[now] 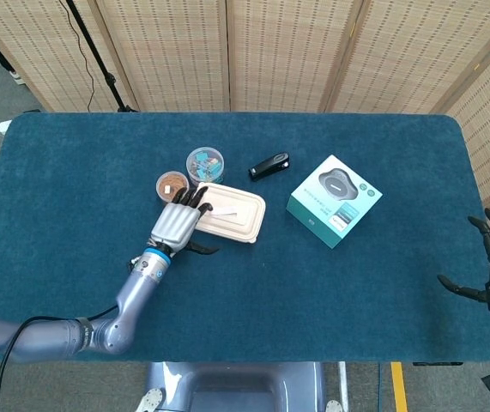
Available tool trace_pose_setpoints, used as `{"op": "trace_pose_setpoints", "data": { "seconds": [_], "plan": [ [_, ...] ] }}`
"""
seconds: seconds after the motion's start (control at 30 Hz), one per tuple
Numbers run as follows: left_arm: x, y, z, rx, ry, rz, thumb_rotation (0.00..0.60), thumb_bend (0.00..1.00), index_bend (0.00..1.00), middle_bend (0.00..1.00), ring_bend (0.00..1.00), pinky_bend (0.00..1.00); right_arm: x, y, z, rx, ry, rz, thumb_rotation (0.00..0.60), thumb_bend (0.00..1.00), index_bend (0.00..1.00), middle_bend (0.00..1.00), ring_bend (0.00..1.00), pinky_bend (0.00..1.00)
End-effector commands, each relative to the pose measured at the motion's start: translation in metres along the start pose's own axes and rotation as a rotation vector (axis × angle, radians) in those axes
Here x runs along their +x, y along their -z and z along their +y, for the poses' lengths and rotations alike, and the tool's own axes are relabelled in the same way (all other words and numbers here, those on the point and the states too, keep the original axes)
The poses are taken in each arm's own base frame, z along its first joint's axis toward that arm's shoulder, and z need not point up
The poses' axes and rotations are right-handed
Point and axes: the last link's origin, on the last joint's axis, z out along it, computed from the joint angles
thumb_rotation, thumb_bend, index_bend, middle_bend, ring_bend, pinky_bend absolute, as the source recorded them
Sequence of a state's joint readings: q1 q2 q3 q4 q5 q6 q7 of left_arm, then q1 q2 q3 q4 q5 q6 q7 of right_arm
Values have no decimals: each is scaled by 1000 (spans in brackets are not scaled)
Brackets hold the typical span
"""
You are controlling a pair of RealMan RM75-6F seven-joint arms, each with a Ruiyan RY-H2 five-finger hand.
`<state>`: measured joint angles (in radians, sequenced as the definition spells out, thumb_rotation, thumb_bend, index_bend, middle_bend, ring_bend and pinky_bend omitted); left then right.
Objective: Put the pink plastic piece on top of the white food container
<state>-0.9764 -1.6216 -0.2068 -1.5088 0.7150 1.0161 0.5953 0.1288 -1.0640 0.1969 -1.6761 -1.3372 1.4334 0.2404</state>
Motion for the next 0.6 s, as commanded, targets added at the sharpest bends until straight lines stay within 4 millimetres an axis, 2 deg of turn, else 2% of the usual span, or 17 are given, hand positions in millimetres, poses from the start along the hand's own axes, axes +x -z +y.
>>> {"op": "trace_pose_setpoints", "data": {
  "seconds": [0.03, 0.2, 0.6],
  "plan": [
    [-2, 0, -2, 1, -1, -4, 279, 0, 255, 0, 0, 0, 0, 0, 0, 0, 0, 0, 600, 0, 123, 0, 0, 0],
    [-8, -1, -5, -1, 5, -13, 276, 0, 255, 0, 0, 0, 0, 0, 0, -3, 1, 0, 600, 0, 123, 0, 0, 0],
    [-7, -5, -3, -7, 4, -5, 272, 0, 254, 0, 0, 0, 0, 0, -1, -2, -4, -2, 600, 0, 123, 0, 0, 0]
  ]
}}
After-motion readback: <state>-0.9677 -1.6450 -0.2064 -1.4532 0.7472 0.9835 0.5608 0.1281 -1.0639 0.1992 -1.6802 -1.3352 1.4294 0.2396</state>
